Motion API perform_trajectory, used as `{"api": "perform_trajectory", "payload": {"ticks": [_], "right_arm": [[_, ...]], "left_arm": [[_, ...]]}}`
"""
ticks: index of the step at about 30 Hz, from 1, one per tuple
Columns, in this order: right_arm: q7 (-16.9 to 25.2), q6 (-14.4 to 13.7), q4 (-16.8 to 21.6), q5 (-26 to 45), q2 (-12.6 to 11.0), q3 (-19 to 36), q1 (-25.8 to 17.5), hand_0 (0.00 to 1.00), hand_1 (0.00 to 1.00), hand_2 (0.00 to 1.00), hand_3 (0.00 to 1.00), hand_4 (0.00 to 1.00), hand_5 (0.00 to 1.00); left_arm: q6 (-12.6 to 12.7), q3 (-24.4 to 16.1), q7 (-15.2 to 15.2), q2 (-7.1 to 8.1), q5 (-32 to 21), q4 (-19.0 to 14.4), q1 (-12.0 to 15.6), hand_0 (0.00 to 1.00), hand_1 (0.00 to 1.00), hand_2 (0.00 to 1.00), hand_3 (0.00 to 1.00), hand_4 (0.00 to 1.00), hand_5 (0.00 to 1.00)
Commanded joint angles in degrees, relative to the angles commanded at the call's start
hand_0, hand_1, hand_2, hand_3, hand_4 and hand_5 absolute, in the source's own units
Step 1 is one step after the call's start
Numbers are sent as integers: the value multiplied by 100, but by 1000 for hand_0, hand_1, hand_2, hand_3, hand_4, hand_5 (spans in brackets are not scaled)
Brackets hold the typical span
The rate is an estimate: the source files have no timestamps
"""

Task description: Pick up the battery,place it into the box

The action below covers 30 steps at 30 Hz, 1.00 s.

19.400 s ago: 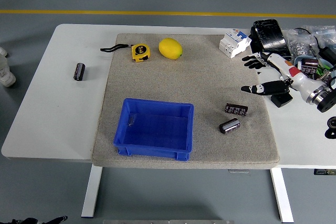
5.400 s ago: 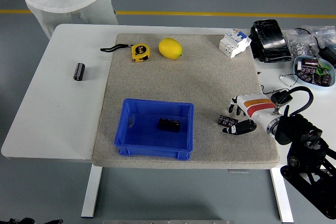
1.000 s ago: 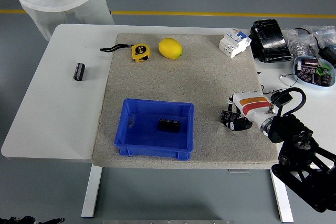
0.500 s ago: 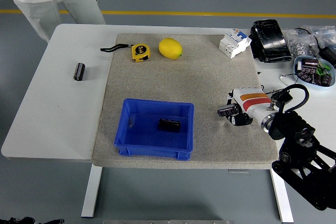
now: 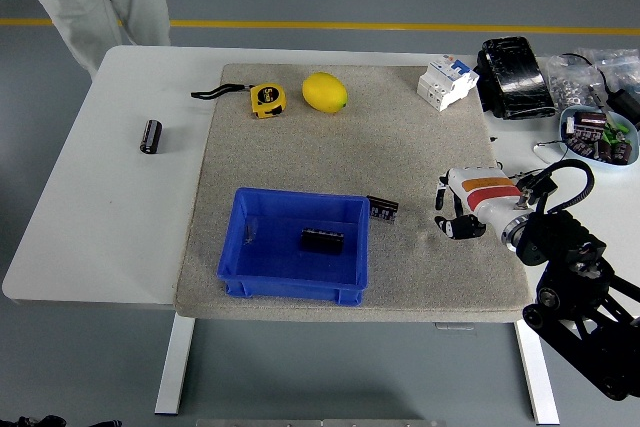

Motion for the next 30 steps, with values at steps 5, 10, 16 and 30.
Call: {"api": "perform_trajectory", "payload": {"ticks": [5, 10, 16, 30], "right_arm": [[77, 146, 337, 38, -101, 315, -2, 254, 406, 477, 504, 713, 213], [350, 362, 336, 85, -75, 320, 87, 254, 406, 477, 504, 713, 213], [711, 648, 271, 62, -59, 108, 198, 511, 614, 687, 658, 888, 280], [1401, 661, -12, -234, 2, -199, 520, 757, 768, 822, 869, 989, 256]], "left_arm": [[-11, -30, 0, 5, 47, 1, 11, 793, 805, 831, 698, 766, 674], [-13, 8, -3, 5, 13, 1, 0, 793, 805, 831, 698, 766, 674], [6, 69, -20, 7, -77, 6, -23, 794, 805, 832, 698, 766, 674], [6, 123, -33, 12, -132, 8, -54, 795, 805, 832, 699, 766, 672]]}}
